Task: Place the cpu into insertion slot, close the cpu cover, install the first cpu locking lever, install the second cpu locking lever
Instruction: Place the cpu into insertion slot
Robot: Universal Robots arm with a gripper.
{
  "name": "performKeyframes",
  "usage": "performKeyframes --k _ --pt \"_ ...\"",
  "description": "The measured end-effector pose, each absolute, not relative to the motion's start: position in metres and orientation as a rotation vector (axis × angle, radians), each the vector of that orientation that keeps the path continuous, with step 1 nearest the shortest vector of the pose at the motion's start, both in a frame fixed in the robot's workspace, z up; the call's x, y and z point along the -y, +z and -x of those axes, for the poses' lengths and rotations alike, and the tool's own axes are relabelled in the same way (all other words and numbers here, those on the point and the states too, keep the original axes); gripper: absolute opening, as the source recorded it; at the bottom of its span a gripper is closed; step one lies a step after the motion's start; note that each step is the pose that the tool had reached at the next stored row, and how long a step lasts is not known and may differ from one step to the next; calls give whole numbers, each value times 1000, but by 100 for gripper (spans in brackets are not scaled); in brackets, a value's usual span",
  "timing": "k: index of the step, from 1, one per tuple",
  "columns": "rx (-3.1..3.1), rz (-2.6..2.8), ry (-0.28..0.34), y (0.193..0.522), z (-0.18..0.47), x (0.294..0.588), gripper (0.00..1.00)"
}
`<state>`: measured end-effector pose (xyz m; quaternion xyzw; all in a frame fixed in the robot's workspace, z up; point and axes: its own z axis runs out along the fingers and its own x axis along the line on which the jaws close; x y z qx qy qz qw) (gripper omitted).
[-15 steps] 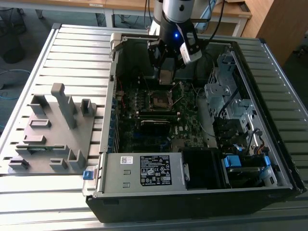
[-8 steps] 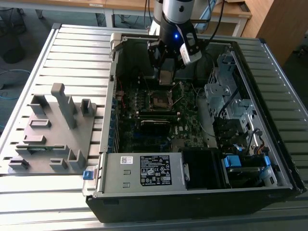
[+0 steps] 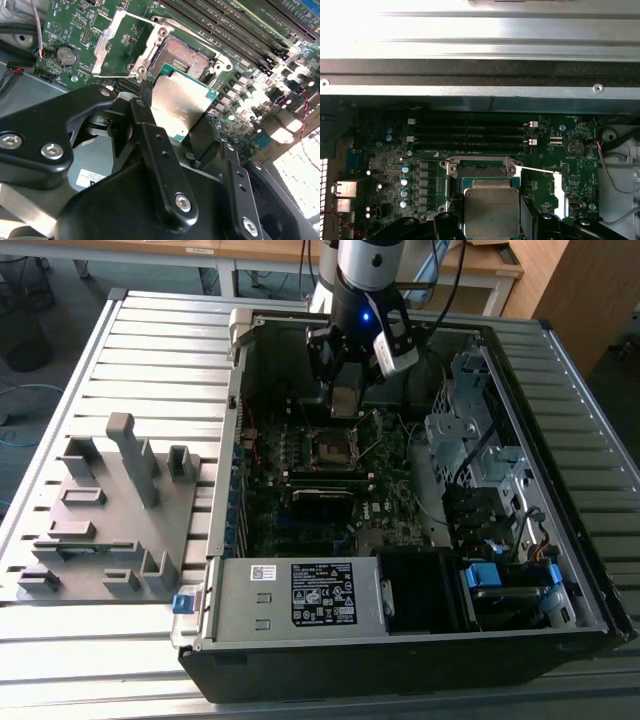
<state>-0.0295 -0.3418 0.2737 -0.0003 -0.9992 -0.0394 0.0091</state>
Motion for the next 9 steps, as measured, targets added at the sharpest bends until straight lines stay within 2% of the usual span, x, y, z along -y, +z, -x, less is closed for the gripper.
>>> performKeyframes --k 9 --pt "3121 -1 -123 271 29 342 54"
